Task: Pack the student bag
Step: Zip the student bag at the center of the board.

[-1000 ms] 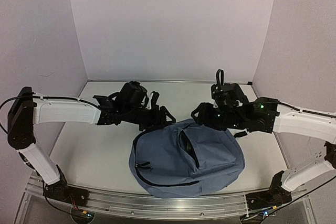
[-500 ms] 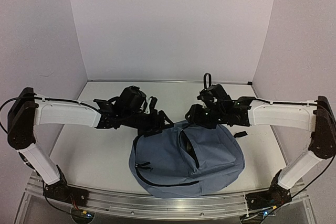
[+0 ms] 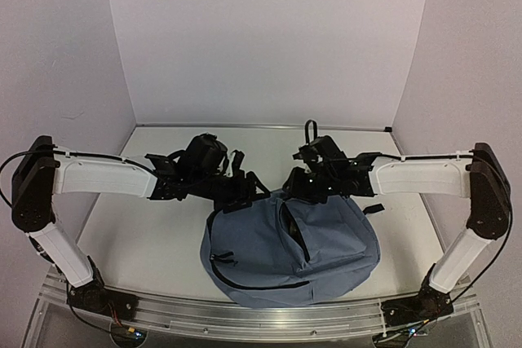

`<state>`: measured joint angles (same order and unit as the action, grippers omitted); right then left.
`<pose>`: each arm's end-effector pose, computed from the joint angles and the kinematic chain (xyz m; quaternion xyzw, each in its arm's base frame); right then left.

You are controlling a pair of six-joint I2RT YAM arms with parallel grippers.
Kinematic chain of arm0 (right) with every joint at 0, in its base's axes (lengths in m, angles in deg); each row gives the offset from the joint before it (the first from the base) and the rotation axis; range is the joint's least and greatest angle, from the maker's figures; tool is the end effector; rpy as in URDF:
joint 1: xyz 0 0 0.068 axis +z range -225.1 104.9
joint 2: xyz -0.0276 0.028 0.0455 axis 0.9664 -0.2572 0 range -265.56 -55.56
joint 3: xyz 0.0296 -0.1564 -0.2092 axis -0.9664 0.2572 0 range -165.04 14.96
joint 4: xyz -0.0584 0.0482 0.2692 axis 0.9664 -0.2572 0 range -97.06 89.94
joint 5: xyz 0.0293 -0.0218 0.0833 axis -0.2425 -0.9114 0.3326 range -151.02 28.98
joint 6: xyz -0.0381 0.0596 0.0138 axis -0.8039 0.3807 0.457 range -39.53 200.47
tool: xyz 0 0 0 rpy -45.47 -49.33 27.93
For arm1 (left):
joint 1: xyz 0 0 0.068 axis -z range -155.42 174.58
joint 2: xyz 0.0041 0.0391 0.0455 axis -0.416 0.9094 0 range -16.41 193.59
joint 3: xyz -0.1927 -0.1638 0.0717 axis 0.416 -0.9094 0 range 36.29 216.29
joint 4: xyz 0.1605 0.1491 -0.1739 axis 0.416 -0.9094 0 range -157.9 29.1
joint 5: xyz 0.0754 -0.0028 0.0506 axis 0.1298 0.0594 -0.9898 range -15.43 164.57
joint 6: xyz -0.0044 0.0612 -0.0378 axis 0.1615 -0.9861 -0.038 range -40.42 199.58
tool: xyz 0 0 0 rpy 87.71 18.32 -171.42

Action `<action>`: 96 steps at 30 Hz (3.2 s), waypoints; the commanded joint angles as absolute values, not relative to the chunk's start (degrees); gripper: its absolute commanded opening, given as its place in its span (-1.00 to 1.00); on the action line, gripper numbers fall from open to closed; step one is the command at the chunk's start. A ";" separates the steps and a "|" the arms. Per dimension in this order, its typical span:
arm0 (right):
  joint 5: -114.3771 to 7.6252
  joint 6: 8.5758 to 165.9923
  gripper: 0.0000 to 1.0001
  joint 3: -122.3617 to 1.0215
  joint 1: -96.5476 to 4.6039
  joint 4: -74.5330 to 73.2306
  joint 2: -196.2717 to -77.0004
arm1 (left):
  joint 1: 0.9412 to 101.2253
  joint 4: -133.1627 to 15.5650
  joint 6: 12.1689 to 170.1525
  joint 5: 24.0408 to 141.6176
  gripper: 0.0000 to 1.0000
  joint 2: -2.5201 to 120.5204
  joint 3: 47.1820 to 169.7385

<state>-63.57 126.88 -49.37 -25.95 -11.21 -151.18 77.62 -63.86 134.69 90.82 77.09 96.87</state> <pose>0.2640 0.3011 0.1898 -0.0128 0.9149 0.2848 0.2859 0.2250 -0.3267 0.1966 0.0484 0.8826 -0.4386 0.1623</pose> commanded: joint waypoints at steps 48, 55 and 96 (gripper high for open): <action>-53.48 134.55 -1.00 -36.36 -25.21 -6.67 -135.44 | 77.24 -44.26 141.31 93.82 -0.50 95.39 105.59; -52.51 135.04 -1.00 -35.52 -24.14 -7.32 -133.78 | 76.76 -44.35 140.93 93.01 -0.57 96.15 106.32; -54.83 140.97 -1.00 -30.37 -14.88 -14.26 -126.60 | 68.44 -42.32 134.89 92.84 -1.00 100.36 112.55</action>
<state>-55.67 139.90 -31.07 -16.53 -12.11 -128.63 72.46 -44.87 137.71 97.34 99.18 108.09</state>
